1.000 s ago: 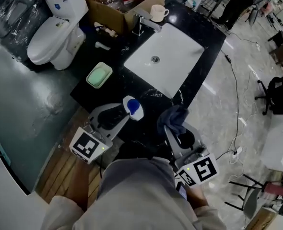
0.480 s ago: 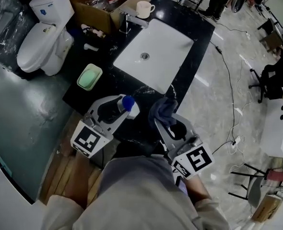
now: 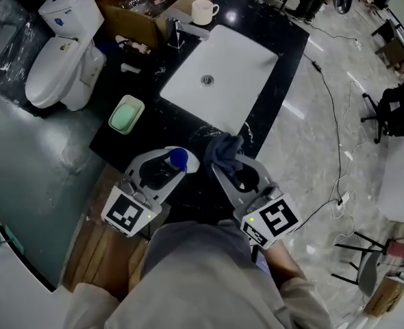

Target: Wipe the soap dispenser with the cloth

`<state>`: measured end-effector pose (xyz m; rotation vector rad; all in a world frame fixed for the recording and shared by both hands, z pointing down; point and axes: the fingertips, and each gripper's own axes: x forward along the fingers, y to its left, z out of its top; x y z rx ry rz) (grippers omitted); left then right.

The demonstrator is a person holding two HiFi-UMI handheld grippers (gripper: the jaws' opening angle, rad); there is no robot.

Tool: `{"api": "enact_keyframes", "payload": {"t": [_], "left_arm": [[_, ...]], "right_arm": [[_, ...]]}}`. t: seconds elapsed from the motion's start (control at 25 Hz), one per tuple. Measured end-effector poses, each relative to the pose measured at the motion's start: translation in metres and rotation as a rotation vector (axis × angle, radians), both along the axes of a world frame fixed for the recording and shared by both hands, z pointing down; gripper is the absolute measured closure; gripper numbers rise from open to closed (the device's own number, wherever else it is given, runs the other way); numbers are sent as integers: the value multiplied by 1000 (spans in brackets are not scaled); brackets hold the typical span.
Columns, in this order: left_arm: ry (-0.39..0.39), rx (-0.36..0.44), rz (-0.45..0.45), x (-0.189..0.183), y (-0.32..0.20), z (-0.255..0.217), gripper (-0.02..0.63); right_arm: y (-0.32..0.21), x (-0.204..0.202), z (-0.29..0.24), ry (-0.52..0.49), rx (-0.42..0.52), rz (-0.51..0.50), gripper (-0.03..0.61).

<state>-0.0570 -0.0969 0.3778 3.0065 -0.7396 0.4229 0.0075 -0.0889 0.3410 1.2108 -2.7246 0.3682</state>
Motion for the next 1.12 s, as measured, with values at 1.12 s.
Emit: {"api": "enact_keyframes", "payload": {"t": [1.12], "left_arm": [[-11, 40, -1, 6, -4, 9, 483]], "right_arm": [[-21, -18, 12, 20, -29, -94, 505]]}}
